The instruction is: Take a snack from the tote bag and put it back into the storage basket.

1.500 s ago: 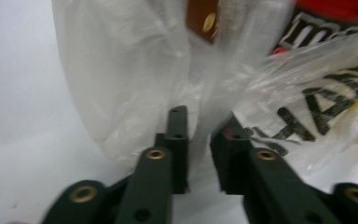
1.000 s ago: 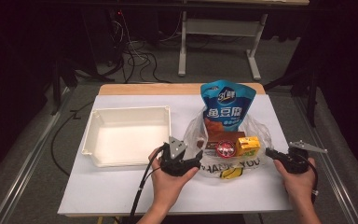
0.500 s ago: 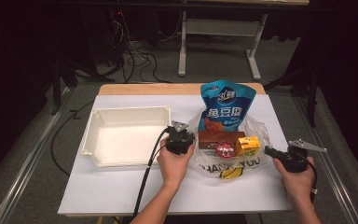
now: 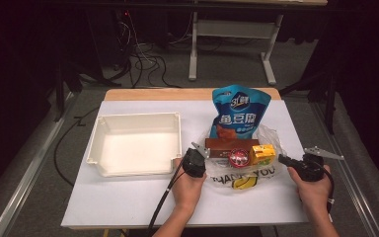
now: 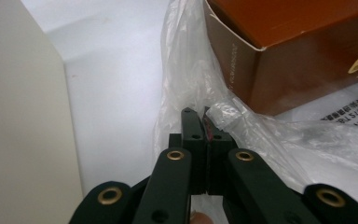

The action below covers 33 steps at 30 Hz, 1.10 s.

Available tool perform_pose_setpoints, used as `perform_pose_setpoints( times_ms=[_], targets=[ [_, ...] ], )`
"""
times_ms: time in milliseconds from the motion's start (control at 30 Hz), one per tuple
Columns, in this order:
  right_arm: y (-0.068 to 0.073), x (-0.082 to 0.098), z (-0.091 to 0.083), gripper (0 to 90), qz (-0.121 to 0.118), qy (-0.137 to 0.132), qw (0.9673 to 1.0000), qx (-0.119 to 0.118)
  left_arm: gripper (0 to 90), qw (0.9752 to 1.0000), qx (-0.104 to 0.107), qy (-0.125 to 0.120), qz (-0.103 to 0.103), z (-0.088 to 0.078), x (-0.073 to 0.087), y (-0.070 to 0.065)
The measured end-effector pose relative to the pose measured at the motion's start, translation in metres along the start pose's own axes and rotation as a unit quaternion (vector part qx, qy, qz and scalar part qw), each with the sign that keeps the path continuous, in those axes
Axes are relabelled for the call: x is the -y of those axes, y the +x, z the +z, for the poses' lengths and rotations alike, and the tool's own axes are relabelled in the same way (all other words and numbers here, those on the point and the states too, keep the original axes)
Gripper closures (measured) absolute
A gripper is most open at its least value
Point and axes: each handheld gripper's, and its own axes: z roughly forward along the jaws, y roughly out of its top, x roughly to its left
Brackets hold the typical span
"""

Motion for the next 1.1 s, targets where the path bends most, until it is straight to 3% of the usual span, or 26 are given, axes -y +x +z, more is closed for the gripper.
perform_pose_setpoints(
  times_ms=[33,100,267,333,367,433,467,567,600,633,700,733,800,833,900,933,967,1000,1100],
  targets=[
    [-0.002,0.002,0.002,90.0,-0.004,0.012,0.9998,0.015,89.7,1.0000,0.005,0.002,0.002,0.000,0.000,0.000],
    [-0.005,0.005,0.005,90.0,0.011,0.032,0.9989,0.034,89.8,0.9999,0.008,0.001,0.007,0.000,0.001,0.000],
    [-0.016,0.010,0.017,87.2,0.030,0.061,0.9964,0.051,88.1,0.9997,0.023,-0.003,0.003,-0.001,0.001,0.002],
    [-0.015,0.009,0.014,80.2,0.022,0.044,0.9968,0.063,87.9,0.9994,0.033,-0.004,-0.003,-0.001,0.002,0.004],
    [-0.013,0.006,0.006,70.0,0.023,0.016,0.9977,0.062,88.2,0.9994,0.035,-0.004,-0.004,-0.001,0.002,0.005],
    [-0.011,0.004,0.003,65.9,0.019,0.003,0.9978,0.063,88.4,0.9993,0.036,-0.005,-0.003,-0.001,0.002,0.004],
    [-0.006,-0.003,-0.009,62.4,0.007,-0.033,0.9979,0.056,88.5,0.9993,0.037,-0.005,-0.003,-0.001,0.002,0.004],
    [0.002,-0.014,-0.025,57.8,-0.024,-0.073,0.9951,0.062,88.3,0.9993,0.035,-0.006,0.002,-0.001,0.002,0.003],
    [0.002,-0.014,-0.025,57.8,-0.024,-0.073,0.9951,0.062,88.1,0.9993,0.035,-0.006,0.002,-0.001,0.002,0.003],
    [0.007,-0.025,-0.036,54.0,-0.034,-0.102,0.9920,0.065,88.0,0.9993,0.037,-0.007,0.003,-0.001,0.002,0.003],
    [0.008,-0.029,-0.039,53.4,-0.037,-0.112,0.9910,0.062,88.0,0.9992,0.040,-0.007,0.002,-0.001,0.002,0.004],
    [0.010,-0.039,-0.043,48.8,-0.032,-0.134,0.9889,0.056,88.0,0.9989,0.046,-0.008,-0.004,-0.001,0.002,0.005],
    [0.011,-0.044,-0.042,46.8,-0.031,-0.140,0.9881,0.057,88.0,0.9988,0.048,-0.007,-0.005,-0.001,0.002,0.006],
    [0.015,-0.052,-0.034,45.3,-0.045,-0.136,0.9880,0.059,88.0,0.9987,0.049,-0.008,-0.006,-0.001,0.002,0.006],
    [0.018,-0.055,-0.026,45.5,-0.057,-0.126,0.9886,0.058,88.0,0.9987,0.050,-0.009,-0.006,-0.001,0.002,0.006],
    [0.020,-0.056,-0.008,55.9,-0.060,-0.101,0.9921,0.044,87.9,0.9986,0.052,-0.009,-0.005,-0.001,0.003,0.006],
    [0.017,-0.055,0.001,64.9,-0.053,-0.092,0.9938,0.034,87.9,0.9986,0.052,-0.009,-0.005,-0.001,0.003,0.006],
    [0.017,-0.055,0.001,64.9,-0.053,-0.092,0.9938,0.034,87.9,0.9985,0.053,-0.009,-0.005,-0.002,0.003,0.006],
    [-0.005,-0.036,0.027,86.3,0.021,-0.052,0.9983,-0.015,89.1,0.9977,0.065,-0.011,-0.013,-0.001,0.003,0.008]
  ],
)
